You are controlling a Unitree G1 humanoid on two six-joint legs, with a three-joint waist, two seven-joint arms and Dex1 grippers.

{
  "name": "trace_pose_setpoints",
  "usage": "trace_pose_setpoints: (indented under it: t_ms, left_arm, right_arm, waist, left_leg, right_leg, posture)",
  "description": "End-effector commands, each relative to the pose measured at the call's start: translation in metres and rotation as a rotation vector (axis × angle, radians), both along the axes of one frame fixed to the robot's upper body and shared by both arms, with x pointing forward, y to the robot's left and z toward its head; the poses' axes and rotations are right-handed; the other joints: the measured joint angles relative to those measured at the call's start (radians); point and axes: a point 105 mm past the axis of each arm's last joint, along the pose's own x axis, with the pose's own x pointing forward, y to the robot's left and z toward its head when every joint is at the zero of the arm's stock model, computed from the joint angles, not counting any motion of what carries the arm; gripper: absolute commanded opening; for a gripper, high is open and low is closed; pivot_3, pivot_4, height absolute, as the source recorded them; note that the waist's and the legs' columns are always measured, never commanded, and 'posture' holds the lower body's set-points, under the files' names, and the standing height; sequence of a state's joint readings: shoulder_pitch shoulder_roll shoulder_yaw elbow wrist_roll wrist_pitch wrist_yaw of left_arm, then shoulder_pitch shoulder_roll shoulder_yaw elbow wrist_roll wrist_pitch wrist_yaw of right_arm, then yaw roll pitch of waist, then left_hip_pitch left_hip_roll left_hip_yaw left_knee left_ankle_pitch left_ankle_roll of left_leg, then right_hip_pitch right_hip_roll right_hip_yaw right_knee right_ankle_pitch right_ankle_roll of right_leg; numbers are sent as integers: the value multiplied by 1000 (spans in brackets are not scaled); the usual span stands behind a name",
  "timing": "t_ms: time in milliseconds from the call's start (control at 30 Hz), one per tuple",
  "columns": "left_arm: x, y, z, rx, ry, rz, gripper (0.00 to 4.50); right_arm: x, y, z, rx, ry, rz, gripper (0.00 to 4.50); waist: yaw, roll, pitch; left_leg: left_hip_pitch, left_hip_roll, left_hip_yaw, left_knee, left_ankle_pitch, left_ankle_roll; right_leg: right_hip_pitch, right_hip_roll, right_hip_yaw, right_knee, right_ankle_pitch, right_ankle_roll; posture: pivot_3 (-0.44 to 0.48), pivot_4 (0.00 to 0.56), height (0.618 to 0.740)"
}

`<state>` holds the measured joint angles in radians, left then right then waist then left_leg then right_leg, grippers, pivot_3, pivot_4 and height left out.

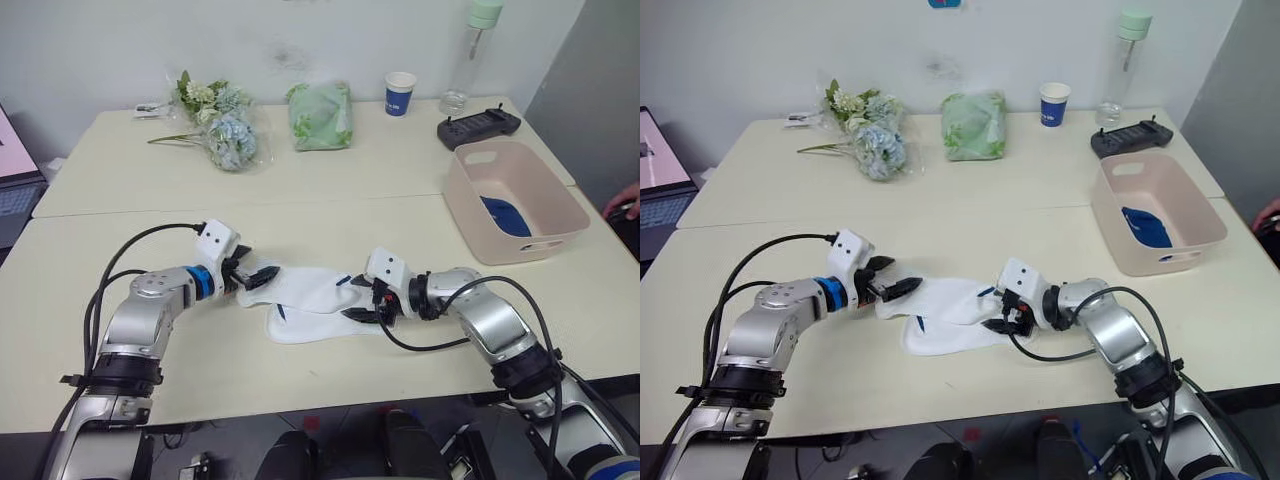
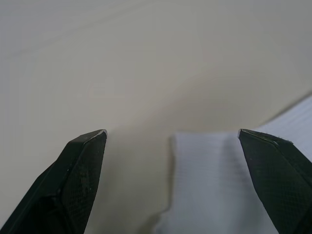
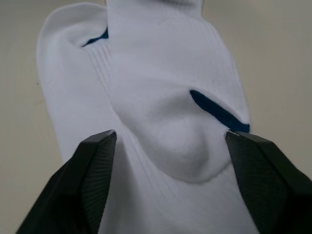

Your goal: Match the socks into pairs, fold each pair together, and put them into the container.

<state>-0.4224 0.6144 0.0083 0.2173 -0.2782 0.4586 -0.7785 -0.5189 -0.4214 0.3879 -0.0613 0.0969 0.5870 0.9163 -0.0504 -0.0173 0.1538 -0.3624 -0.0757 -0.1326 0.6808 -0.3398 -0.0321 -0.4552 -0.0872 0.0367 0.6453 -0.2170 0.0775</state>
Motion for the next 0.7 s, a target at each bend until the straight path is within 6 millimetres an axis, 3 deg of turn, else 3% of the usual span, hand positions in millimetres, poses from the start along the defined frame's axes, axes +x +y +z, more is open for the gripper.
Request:
trace_pose_setpoints:
  t_ms: [33,267,433,700]
  left_arm:
    - [-4,9,9,37,-38,-12,3867]
    - [-13,11,12,11,-36,-8,1580]
    - [-22,13,14,-6,-32,0,14]
    - [-32,17,25,-134,14,76,14]
  right_arm:
    - [2,6,14,25,-60,26,2544]
    - [5,4,18,43,-53,18,0]
    - [8,4,31,71,-53,21,0]
    - [25,1,49,73,-111,18,0]
  waist:
    - [-3,0,0]
    - [-3,0,0]
    - [-3,0,0]
    - [-4,0,0]
  left_leg:
    - [0,0,0,0,0,0]
    - [0,0,0,0,0,0]
    - [0,1,0,0,0,0]
    - [0,1,0,0,0,0]
  right_leg:
    - [0,0,0,0,0,0]
    - [0,0,0,0,0,0]
    - [0,0,1,0,0,0]
    - [0,-1,1,0,0,0]
  posture:
    - [0,150,740]
    - [0,150,740]
    - [0,150,740]
    - [0,150,740]
